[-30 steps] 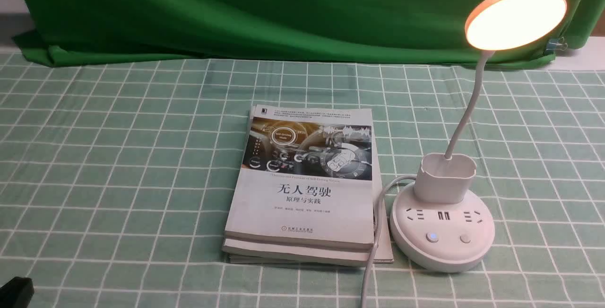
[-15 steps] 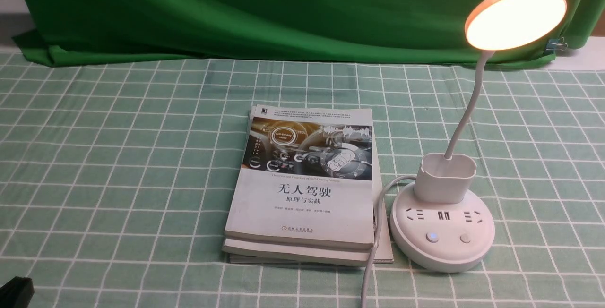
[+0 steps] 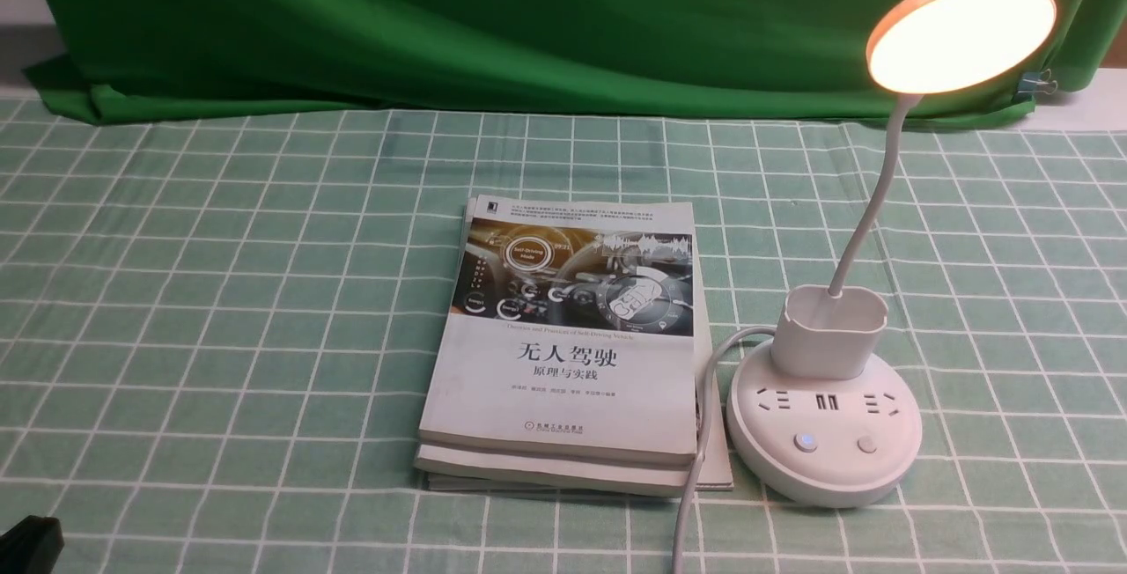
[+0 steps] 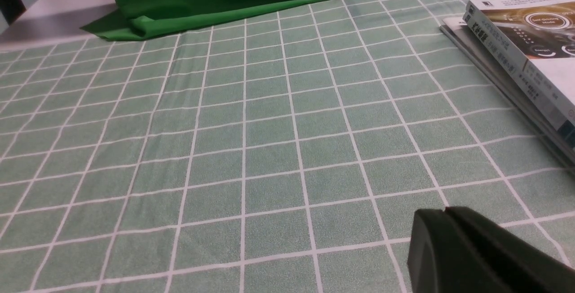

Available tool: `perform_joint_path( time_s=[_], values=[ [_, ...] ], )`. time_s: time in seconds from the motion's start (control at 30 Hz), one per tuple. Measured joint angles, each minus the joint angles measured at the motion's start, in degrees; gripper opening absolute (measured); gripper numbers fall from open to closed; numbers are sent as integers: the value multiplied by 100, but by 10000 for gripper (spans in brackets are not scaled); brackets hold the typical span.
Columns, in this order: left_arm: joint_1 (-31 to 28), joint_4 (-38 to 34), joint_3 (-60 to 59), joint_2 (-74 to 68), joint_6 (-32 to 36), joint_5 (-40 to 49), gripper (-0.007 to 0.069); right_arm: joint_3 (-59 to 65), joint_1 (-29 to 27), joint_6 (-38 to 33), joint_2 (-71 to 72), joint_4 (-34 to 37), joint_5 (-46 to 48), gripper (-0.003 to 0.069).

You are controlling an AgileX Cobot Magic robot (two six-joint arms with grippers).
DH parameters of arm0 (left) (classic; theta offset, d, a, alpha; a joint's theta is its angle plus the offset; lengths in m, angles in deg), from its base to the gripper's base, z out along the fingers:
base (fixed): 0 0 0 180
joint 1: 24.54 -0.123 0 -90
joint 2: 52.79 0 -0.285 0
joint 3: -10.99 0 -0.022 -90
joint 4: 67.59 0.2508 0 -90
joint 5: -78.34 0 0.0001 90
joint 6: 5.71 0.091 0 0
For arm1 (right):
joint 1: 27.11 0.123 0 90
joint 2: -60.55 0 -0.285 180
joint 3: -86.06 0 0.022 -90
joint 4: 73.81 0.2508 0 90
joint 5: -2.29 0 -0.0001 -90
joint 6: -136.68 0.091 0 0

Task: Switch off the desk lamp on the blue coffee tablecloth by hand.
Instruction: 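Press the power button on the lamp base to turn the lamp off with the right gripper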

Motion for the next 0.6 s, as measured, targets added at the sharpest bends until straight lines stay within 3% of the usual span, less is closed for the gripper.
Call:
perform_joint_path(
  time_s=[0.1, 0.3, 0.4, 0.47, 0.5, 0.6],
  values=[
    [0, 0, 0, 0, 0, 0, 0, 0, 0, 929, 0, 233, -604, 242],
    [0, 0, 0, 0, 0, 0, 0, 0, 0, 1251, 0, 299, -970, 181],
    [0, 0, 0, 0, 0, 0, 0, -592, 26, 868, -409, 321, 113, 61],
    [0, 0, 0, 0, 0, 0, 0, -913, 69, 596, -680, 321, 595, 48],
    [0, 0, 0, 0, 0, 0, 0, -1498, 125, 113, -1244, 321, 1412, 43],
    [0, 0, 0, 0, 0, 0, 0, -2340, 174, -399, -2203, 321, 2491, 41]
  ],
)
